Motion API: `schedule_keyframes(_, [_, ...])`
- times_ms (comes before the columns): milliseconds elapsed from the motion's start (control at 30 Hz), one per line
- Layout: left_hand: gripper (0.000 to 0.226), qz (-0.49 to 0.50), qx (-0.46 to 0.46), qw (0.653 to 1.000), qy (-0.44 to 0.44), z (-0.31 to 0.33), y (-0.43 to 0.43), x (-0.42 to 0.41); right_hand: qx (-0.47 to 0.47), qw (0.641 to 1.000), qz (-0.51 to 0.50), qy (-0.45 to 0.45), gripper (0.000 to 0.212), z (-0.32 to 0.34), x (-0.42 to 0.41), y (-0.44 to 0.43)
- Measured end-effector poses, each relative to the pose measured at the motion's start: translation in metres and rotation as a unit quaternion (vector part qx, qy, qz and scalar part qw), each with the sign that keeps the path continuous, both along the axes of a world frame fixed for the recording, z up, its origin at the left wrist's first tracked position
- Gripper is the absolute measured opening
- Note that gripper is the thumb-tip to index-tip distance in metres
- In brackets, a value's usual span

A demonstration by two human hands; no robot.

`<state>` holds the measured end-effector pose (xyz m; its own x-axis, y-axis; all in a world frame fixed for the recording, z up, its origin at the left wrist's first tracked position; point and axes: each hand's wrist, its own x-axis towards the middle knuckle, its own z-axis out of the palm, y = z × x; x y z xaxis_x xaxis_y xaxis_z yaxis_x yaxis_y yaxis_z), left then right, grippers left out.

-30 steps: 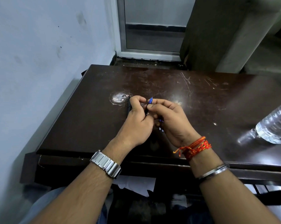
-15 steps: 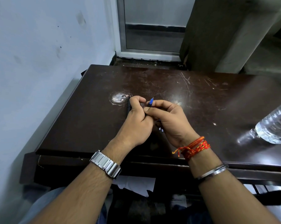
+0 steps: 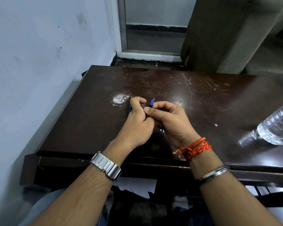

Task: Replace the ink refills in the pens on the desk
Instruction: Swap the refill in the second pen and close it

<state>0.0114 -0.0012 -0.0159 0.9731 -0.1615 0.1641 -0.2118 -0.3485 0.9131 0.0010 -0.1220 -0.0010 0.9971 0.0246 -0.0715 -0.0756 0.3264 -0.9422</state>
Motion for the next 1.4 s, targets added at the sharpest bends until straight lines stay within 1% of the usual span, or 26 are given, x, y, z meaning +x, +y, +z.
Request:
schedule_keyframes(67, [0.032, -0.003, 0.000, 1.000, -0.002, -0.0001, 0.0000, -0.0008, 0.016, 1.000, -0.010, 0.003, 0.019, -0.0006, 0.0001, 0.0000])
schedule_keyframes(167, [0.032, -0.007, 0.002, 1.000, -0.007, 0.0001, -0.0002, -0.0015, 0.008, 1.000, 0.018, 0.014, 0.016, 0.0008, -0.0006, 0.0004])
schedule_keyframes(233, [0.034, -0.004, 0.001, 1.000, -0.006, 0.0010, -0.0003, -0.0017, 0.000, 1.000, 0.008, 0.004, 0.012, 0.0011, -0.0012, 0.0015])
schedule_keyframes(300, [0.033, -0.003, 0.000, 1.000, -0.002, 0.0014, 0.0001, -0.0015, 0.016, 1.000, -0.005, 0.007, 0.015, 0.0005, -0.0007, 0.0015])
schedule_keyframes(433, [0.033, -0.005, 0.005, 1.000, 0.001, 0.0016, 0.0004, -0.0016, 0.004, 1.000, 0.027, 0.010, 0.005, 0.0004, 0.0001, -0.0003])
schedule_keyframes(467, [0.034, -0.005, 0.005, 1.000, 0.002, 0.0019, -0.0003, -0.0021, 0.003, 1.000, 0.019, 0.004, 0.007, 0.0004, -0.0001, -0.0001])
schedule_keyframes(533, [0.034, -0.004, 0.003, 1.000, 0.005, 0.0018, -0.0016, -0.0025, 0.013, 1.000, -0.001, 0.006, 0.020, -0.0011, 0.0005, -0.0004])
schedule_keyframes(567, [0.034, -0.006, 0.001, 1.000, 0.005, 0.0016, -0.0015, -0.0024, 0.016, 1.000, 0.003, 0.013, 0.021, -0.0012, 0.0005, -0.0010])
schedule_keyframes(633, [0.033, -0.010, -0.002, 1.000, -0.001, 0.0011, -0.0012, -0.0017, -0.003, 0.999, 0.034, 0.022, 0.009, 0.0007, -0.0003, -0.0016])
schedule_keyframes(667, [0.035, -0.006, 0.000, 1.000, -0.004, 0.0007, -0.0003, -0.0014, -0.013, 0.999, 0.042, 0.019, 0.006, 0.0000, -0.0001, -0.0010])
schedule_keyframes(733, [0.037, 0.007, 0.004, 1.000, -0.011, -0.0001, 0.0019, -0.0008, -0.016, 1.000, 0.020, 0.014, 0.009, 0.0001, -0.0003, 0.0008])
schedule_keyframes(800, [0.034, 0.018, 0.000, 1.000, -0.013, -0.0008, 0.0015, 0.0003, -0.011, 1.000, -0.018, 0.005, 0.021, -0.0006, 0.0003, 0.0005])
schedule_keyframes(833, [0.032, 0.018, -0.002, 1.000, -0.012, -0.0010, 0.0006, 0.0008, -0.001, 1.000, -0.025, 0.008, 0.021, -0.0004, 0.0007, -0.0002])
schedule_keyframes(900, [0.030, 0.012, -0.004, 1.000, -0.011, -0.0014, -0.0008, 0.0008, 0.012, 1.000, 0.003, 0.019, 0.007, 0.0011, 0.0001, -0.0004])
schedule_keyframes(967, [0.030, 0.014, -0.007, 1.000, -0.016, -0.0028, -0.0009, 0.0006, 0.011, 0.999, 0.026, 0.018, 0.011, 0.0019, -0.0008, 0.0007])
schedule_keyframes(1033, [0.031, 0.022, -0.006, 1.000, -0.014, -0.0036, -0.0006, 0.0006, -0.006, 1.000, 0.015, 0.005, 0.008, 0.0027, -0.0022, 0.0020])
schedule_keyframes(1133, [0.032, 0.010, -0.003, 1.000, 0.004, -0.0027, -0.0011, 0.0013, -0.014, 1.000, -0.011, 0.014, 0.006, 0.0025, -0.0028, 0.0026])
schedule_keyframes(1200, [0.028, -0.002, -0.007, 0.999, 0.039, -0.0010, -0.0006, 0.0023, 0.003, 0.999, -0.022, 0.029, 0.014, 0.0032, -0.0035, 0.0037])
schedule_keyframes(1267, [0.024, -0.024, -0.058, 0.992, 0.111, 0.0011, 0.0005, 0.0017, 0.047, 0.998, -0.019, 0.038, 0.017, 0.0050, -0.0030, 0.0029])
schedule_keyframes(1333, [0.023, -0.041, -0.117, 0.978, 0.165, 0.0022, 0.0009, 0.0014, 0.059, 0.997, -0.017, 0.036, 0.013, 0.0056, -0.0013, 0.0004])
schedule_keyframes(1400, [0.022, -0.047, -0.109, 0.981, 0.150, 0.0025, 0.0000, 0.0005, 0.039, 0.998, -0.040, 0.031, 0.012, 0.0054, 0.0009, -0.0018])
